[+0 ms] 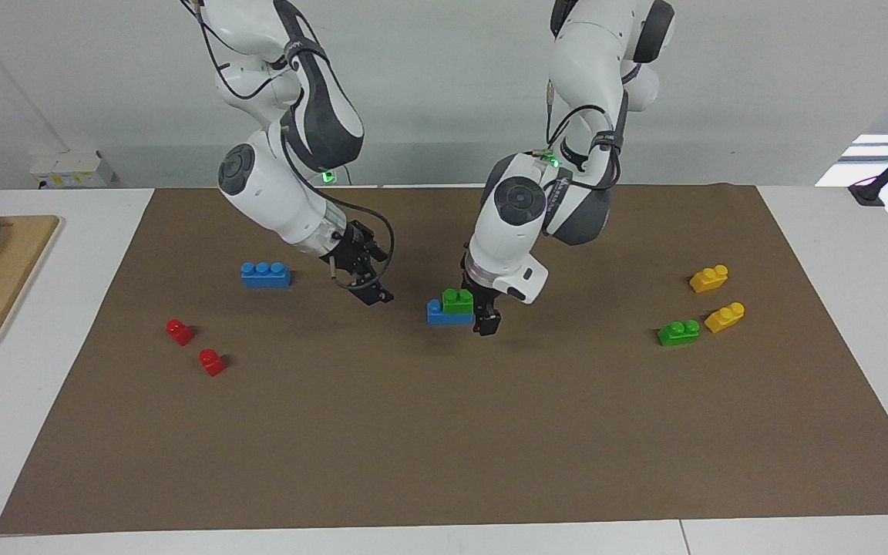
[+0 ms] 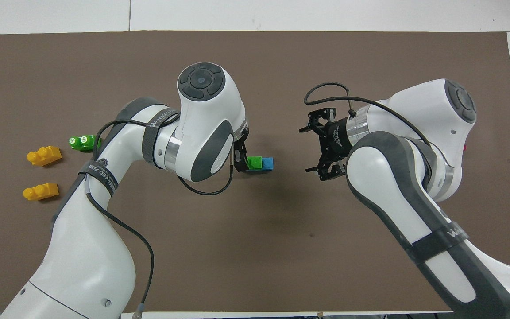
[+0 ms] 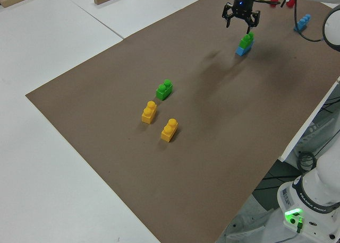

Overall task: Remove green block with left arm and hold with right
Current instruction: 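Grasp the green block with the left gripper while the right gripper approaches, then grasp the blue block with the right gripper while the left gripper holds green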

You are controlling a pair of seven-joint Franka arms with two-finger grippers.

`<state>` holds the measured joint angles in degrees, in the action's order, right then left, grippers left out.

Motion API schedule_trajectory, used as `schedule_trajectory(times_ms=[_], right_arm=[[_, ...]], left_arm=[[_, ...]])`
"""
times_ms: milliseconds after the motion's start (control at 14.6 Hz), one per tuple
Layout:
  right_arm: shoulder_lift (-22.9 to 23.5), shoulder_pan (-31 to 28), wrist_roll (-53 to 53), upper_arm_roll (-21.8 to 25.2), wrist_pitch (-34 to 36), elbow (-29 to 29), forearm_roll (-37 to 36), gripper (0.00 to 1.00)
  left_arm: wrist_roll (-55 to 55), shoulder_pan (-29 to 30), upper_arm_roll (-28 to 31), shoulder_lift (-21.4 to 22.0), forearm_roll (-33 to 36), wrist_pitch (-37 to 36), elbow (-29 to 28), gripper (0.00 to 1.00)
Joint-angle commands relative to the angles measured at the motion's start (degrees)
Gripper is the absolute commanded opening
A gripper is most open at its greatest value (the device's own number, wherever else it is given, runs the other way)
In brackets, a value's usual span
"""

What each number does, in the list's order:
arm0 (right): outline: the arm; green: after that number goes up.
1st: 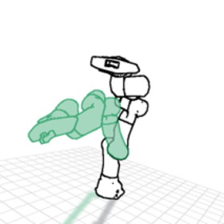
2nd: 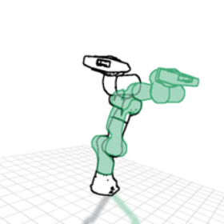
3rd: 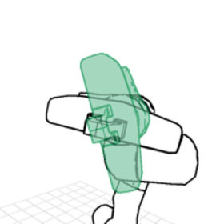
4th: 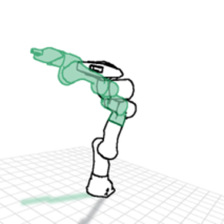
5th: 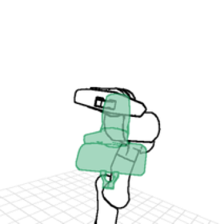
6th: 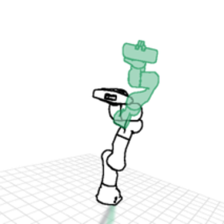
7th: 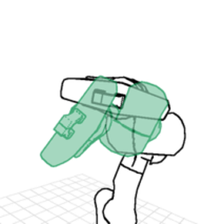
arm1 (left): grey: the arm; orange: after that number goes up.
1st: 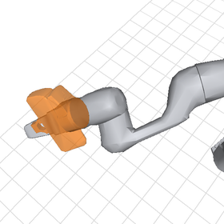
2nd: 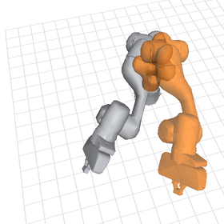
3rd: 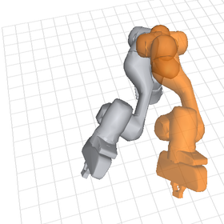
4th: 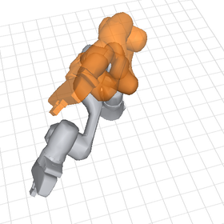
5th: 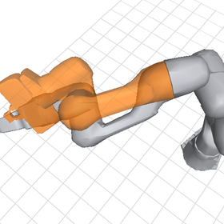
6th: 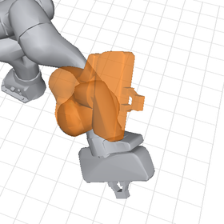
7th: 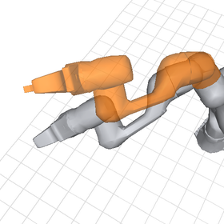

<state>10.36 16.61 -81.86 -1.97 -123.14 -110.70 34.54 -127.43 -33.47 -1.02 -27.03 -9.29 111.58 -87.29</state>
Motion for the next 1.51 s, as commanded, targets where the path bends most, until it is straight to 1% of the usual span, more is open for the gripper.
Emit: schedule_trajectory(times_ms=[0,137,411,548,821,1095,1300,1437], right_arm=[[1.06,1.67,1.62,0.04,-3.15,-1.09,1.32,0.98],[1.33,1.85,1.62,-0.05,-5.35,-1.97,1.67,0.98],[3.00,2.90,1.79,-0.05,-6.32,-2.32,2.20,0.98],[3.17,3.77,1.79,-0.05,-7.55,-3.11,2.20,0.98],[4.32,4.83,1.88,-0.05,-9.66,-3.82,2.90,0.98],[6.16,6.50,2.14,-0.05,-11.77,-3.91,3.43,0.98],[7.04,7.21,2.23,-0.05,-13.70,-3.91,5.01,0.98],[8.00,7.91,2.32,-0.05,-15.02,-3.91,5.10,0.98]], left_arm=[[-0.10,-0.89,0.58,5.12,0.94,-1.29,-5.41,1.00],[-0.10,-1.25,0.58,7.86,0.94,0.73,-8.76,1.00],[-1.51,-2.30,0.67,9.36,0.85,6.96,-13.86,1.00],[-2.82,-2.83,0.67,9.97,0.85,11.97,-16.50,1.00],[-3.00,-2.83,0.67,9.19,0.94,14.01,-16.07,1.00],[-3.09,-3.62,0.76,7.78,1.64,14.10,-15.89,1.00],[-3.27,-3.62,0.67,7.69,1.64,14.27,-16.16,1.00],[-4.14,-3.79,0.76,7.08,1.64,15.41,-16.07,1.00]])
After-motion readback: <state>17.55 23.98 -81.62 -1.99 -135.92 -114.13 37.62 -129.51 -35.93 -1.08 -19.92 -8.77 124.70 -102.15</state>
